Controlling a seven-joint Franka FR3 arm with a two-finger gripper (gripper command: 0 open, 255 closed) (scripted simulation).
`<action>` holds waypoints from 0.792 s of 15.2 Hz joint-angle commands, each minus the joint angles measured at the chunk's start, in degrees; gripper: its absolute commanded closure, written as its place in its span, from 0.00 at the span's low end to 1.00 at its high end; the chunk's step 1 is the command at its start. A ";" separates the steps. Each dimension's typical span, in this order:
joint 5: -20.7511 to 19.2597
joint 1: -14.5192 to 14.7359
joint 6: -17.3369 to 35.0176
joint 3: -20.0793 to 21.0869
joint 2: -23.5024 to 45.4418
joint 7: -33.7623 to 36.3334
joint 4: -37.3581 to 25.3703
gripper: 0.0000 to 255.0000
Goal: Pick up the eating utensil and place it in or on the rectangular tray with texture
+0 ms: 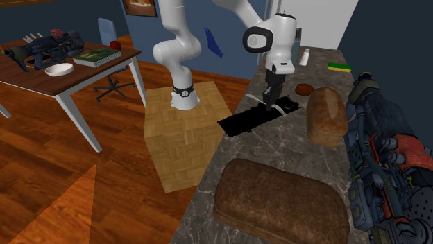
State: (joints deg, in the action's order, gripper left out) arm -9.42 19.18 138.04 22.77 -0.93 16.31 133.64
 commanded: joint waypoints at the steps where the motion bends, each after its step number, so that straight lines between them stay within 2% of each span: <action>1: 0.00 0.00 0.01 0.00 0.00 0.00 -0.01 0.00; 6: -0.01 0.00 0.01 0.00 0.00 0.00 -0.01 0.00; 10: 3.75 0.52 -6.96 0.09 -5.33 -2.61 -2.23 0.00; 12: 3.74 0.55 -6.96 0.05 -5.33 -2.61 -2.23 0.00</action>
State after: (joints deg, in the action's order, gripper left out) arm -5.93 19.68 131.60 22.83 -5.92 13.88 131.56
